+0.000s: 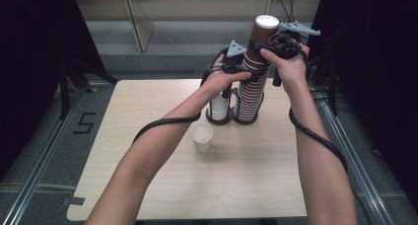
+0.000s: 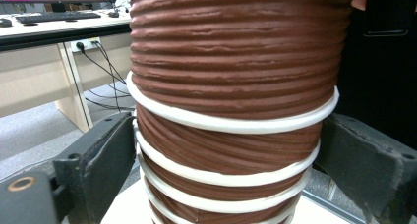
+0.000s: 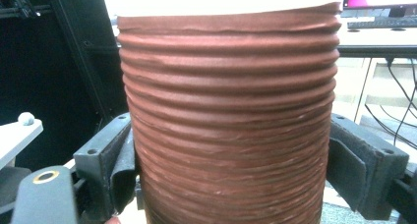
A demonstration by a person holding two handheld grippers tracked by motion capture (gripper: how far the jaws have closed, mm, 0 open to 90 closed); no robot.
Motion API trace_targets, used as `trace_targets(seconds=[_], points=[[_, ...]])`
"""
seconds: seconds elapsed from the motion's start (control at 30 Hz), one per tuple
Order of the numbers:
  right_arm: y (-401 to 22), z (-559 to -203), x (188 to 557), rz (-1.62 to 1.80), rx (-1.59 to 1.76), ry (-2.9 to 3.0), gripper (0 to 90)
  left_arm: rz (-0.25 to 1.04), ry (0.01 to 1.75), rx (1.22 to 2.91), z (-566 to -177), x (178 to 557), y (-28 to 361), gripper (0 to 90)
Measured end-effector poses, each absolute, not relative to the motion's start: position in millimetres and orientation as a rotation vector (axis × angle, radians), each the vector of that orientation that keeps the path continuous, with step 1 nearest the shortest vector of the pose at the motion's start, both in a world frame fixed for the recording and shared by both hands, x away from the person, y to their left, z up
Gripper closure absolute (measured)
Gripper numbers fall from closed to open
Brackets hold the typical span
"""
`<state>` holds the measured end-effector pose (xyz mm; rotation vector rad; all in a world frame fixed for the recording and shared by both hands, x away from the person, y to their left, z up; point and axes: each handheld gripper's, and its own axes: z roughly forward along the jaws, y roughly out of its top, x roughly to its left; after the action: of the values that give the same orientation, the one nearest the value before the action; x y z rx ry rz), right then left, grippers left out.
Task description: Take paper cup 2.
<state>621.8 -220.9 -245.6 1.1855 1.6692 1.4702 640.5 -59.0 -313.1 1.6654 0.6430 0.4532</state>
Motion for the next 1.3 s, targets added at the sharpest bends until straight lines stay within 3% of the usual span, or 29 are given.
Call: trace_targets(seconds=[1.3], points=[[-237, -200, 596, 1.748, 1.162, 1.349, 17.9, 0.445, 0.646, 1.649, -312, 637, -55, 10.3]])
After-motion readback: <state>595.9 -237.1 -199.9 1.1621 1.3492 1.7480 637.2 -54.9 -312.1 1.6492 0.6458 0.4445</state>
